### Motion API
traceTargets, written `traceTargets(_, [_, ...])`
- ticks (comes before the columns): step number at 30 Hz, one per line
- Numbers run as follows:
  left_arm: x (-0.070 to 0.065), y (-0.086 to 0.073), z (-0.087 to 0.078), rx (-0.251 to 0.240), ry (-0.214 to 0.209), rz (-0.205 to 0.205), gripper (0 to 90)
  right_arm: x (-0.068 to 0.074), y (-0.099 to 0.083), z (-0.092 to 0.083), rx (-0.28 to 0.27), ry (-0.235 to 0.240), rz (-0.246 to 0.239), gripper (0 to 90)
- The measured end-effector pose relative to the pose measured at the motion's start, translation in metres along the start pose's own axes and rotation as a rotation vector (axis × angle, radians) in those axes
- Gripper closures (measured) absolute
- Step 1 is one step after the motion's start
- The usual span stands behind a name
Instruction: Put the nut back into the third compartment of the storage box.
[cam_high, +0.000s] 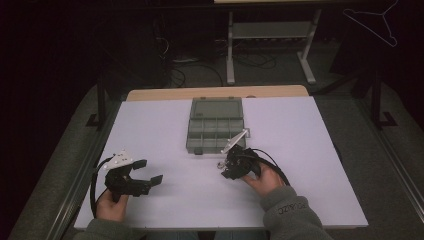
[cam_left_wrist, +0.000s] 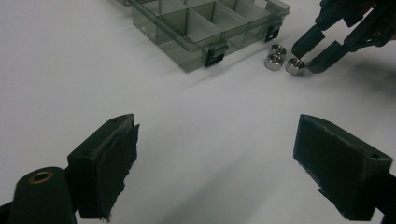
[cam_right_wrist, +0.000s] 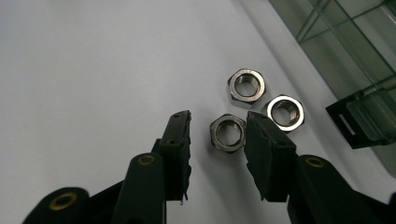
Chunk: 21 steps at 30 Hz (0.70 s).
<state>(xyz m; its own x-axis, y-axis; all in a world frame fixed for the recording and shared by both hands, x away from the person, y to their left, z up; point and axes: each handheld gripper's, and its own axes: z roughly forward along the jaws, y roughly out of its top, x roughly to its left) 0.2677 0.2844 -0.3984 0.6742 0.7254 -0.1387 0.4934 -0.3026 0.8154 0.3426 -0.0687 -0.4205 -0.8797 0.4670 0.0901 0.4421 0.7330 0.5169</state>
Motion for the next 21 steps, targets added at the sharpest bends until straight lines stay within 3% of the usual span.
traceTargets(13, [0.001, 0.0, 0.0, -0.005, 0.001, -0.004, 13.0, -0.003, 0.001, 0.01, 0.046, -0.032, -0.028, 68.1])
traceTargets(21, [0.001, 0.0, 0.0, -0.008, 0.001, -0.008, 12.9, -0.006, 0.002, 0.009, 0.048, -0.007, -0.016, 69.3])
